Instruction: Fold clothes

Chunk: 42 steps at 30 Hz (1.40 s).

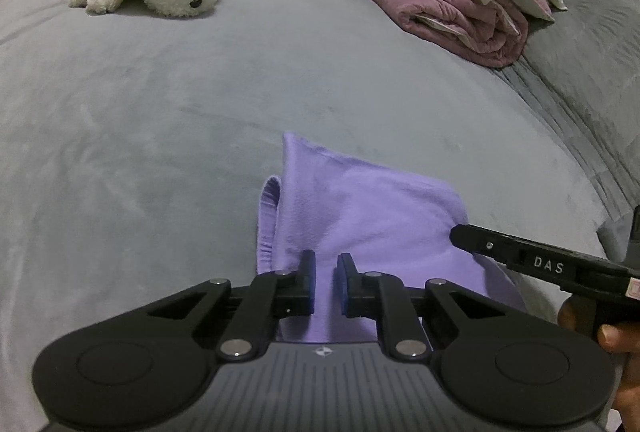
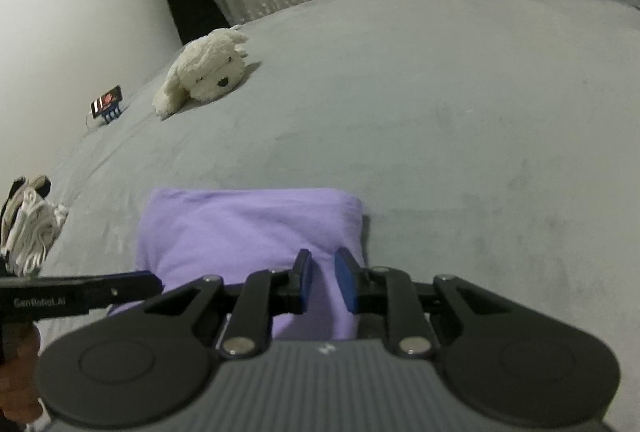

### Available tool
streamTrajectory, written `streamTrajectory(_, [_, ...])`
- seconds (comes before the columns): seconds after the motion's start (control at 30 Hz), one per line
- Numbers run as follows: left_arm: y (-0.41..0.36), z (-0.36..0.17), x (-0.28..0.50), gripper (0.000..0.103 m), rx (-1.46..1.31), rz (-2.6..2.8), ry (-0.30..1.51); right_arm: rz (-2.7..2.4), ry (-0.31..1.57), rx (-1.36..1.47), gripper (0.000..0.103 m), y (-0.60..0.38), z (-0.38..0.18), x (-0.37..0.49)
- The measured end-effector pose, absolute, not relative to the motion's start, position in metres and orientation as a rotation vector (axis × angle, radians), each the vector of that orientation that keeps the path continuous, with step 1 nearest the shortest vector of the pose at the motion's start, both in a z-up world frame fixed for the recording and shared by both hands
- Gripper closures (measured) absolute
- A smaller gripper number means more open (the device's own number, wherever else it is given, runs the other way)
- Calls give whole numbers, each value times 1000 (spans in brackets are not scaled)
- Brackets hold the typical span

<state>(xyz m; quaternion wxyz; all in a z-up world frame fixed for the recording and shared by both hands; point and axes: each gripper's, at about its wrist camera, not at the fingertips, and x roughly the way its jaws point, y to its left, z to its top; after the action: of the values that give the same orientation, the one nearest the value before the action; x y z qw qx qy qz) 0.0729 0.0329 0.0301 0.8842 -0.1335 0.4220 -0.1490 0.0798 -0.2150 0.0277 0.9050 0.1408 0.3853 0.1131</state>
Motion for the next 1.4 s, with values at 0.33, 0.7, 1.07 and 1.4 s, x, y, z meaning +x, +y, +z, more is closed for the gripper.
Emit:
streamTrajectory(0.33, [36,31,76,89,-311,-306,906,240,742,207,85,-195,46,66])
streamTrajectory(0.7, [35,30,76,89,-320,-293,917,247,774,76,84,-168,39,56])
streamTrajectory(1.07, [40,29,77,89,-373,-285,942,330,737,-60,78,-131,44,25])
streamTrajectory(1.4, [39,31,77,89,-366,-281,951,392,715,-163,77,-107,34,10])
